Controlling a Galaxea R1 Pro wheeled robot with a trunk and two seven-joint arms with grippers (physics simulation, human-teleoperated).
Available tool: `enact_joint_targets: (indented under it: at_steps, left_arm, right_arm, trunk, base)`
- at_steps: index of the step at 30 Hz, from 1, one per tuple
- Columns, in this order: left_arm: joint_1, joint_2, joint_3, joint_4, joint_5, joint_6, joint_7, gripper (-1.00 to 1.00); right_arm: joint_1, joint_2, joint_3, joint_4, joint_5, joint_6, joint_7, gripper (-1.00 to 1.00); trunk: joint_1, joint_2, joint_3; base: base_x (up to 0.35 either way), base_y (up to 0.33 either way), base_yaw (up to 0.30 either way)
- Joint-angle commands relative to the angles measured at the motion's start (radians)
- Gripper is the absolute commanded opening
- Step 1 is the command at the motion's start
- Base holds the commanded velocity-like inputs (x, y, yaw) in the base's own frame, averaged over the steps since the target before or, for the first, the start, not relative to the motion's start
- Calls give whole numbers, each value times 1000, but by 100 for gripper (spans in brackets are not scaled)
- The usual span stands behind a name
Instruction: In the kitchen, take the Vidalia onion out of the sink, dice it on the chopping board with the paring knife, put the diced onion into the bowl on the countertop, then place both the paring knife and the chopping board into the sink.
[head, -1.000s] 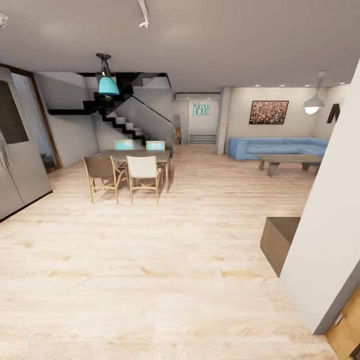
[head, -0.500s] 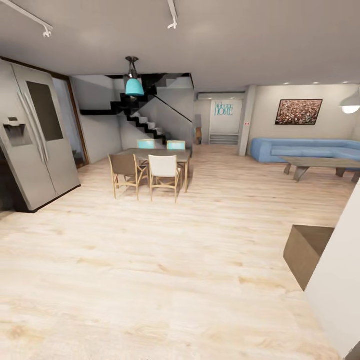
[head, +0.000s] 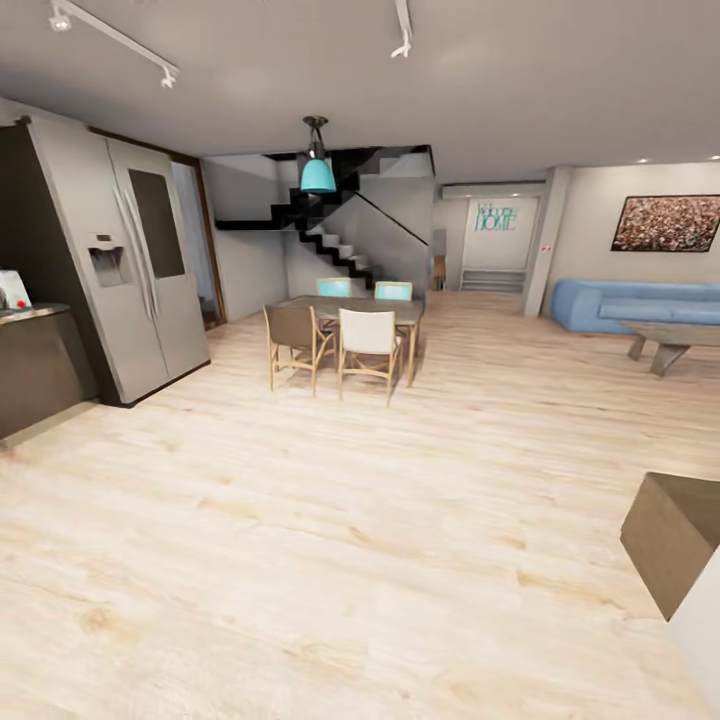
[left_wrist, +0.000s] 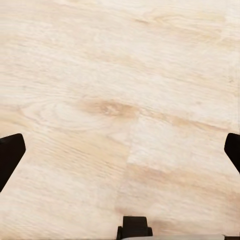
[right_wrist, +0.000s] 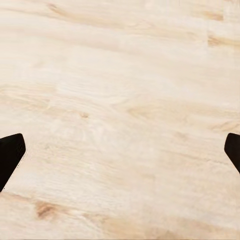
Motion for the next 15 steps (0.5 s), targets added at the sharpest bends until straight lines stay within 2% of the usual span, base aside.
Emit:
enact_joint_targets:
  at_steps: [1,15]
  left_arm:
    - [0,0,1,-1,2,-1,0,100]
    - [0,-1,1,-1,2,-1,0,100]
  right_arm:
    - [-1,0,0,0,1,-3,-3,100]
    - [-1,0,0,0,1,-3,-3,100]
  trunk:
    - [0,0,-1]
    - [0,0,-1]
  base:
    - [0,0,277]
    - [12,-20,277]
